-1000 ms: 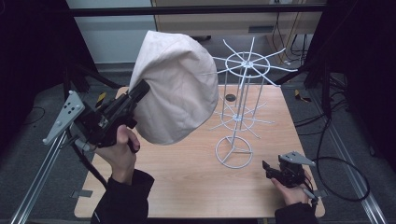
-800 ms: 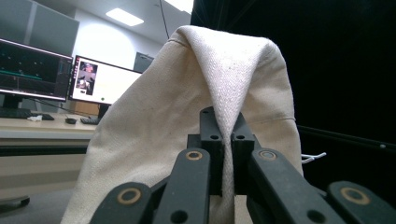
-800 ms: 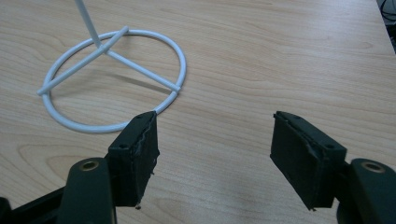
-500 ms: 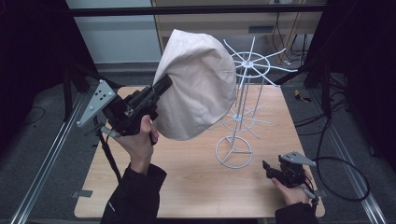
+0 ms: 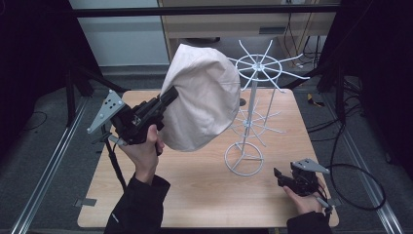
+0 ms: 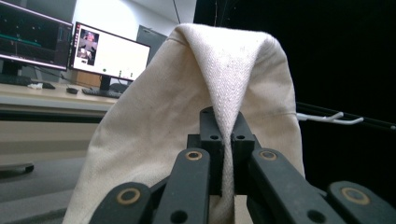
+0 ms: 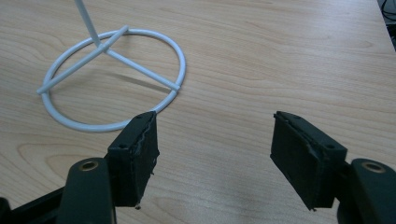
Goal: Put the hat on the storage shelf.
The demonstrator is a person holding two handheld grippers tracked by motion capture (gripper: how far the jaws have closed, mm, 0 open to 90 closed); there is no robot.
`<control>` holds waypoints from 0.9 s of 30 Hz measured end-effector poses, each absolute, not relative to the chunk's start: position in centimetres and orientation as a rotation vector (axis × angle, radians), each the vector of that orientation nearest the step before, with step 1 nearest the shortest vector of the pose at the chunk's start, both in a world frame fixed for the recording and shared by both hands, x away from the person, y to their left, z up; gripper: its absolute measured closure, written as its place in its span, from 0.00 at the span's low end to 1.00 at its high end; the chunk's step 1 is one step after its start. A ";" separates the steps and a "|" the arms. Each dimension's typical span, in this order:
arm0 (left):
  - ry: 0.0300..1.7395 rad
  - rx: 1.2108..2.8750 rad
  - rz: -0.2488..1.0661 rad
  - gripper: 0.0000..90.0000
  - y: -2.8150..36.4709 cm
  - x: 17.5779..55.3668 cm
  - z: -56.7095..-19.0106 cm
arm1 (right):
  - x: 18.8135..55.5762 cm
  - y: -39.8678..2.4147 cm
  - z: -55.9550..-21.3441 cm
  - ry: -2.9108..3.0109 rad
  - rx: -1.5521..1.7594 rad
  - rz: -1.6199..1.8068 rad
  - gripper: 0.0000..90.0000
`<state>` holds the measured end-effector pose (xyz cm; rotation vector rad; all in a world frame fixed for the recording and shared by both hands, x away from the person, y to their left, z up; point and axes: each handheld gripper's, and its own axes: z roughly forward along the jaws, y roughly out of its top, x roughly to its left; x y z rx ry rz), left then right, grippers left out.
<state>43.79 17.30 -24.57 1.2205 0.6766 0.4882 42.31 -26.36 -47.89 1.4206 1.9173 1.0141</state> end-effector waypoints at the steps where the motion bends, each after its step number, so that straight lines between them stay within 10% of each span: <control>1: 0.681 1.225 0.482 0.98 17.4 43.9 -24.8 | 42.3 -26.4 -47.9 1.917 1.420 1.013 0.36; 27: 0.720 1.396 0.502 0.97 17.7 44.6 -28.2 | 42.3 -26.3 -48.0 1.922 1.419 1.011 0.35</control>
